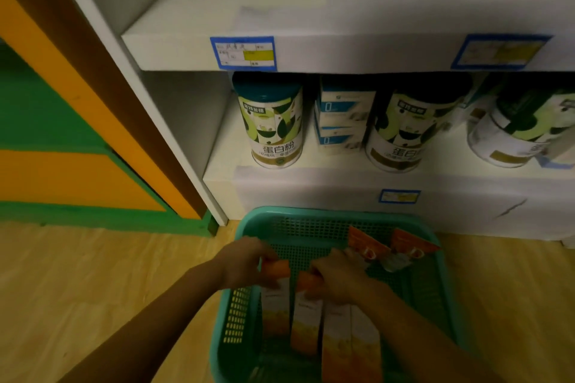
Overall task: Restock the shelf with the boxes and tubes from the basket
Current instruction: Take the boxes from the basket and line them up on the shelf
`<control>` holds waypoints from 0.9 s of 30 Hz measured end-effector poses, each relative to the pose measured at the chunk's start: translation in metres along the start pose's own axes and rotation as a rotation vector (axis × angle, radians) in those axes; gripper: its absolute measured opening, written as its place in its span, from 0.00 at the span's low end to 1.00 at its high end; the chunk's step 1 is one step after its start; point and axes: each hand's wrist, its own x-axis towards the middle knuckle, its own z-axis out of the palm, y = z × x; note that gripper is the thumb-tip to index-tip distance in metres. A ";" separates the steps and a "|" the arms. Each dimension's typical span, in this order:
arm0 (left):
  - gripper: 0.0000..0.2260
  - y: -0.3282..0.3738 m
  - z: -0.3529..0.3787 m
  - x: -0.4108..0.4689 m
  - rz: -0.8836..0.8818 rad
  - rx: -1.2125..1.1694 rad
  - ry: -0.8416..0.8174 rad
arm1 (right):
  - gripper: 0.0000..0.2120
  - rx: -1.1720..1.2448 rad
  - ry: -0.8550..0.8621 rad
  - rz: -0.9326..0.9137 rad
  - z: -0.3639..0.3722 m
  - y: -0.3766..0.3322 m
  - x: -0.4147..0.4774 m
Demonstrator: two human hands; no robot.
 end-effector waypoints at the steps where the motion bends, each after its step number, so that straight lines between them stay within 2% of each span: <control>1: 0.14 0.003 -0.009 -0.004 0.018 -0.016 0.022 | 0.23 0.021 0.037 -0.001 -0.008 0.000 -0.008; 7: 0.13 0.041 -0.080 -0.035 0.090 -0.003 0.211 | 0.13 0.095 0.245 -0.089 -0.077 -0.002 -0.070; 12: 0.15 0.092 -0.154 -0.072 0.122 0.130 0.334 | 0.21 0.027 0.424 -0.121 -0.155 -0.006 -0.136; 22: 0.19 0.216 -0.294 -0.164 0.193 0.325 0.543 | 0.21 -0.034 0.768 -0.146 -0.313 -0.013 -0.297; 27: 0.17 0.269 -0.354 -0.211 0.266 0.274 0.623 | 0.18 -0.011 0.901 -0.146 -0.375 -0.015 -0.370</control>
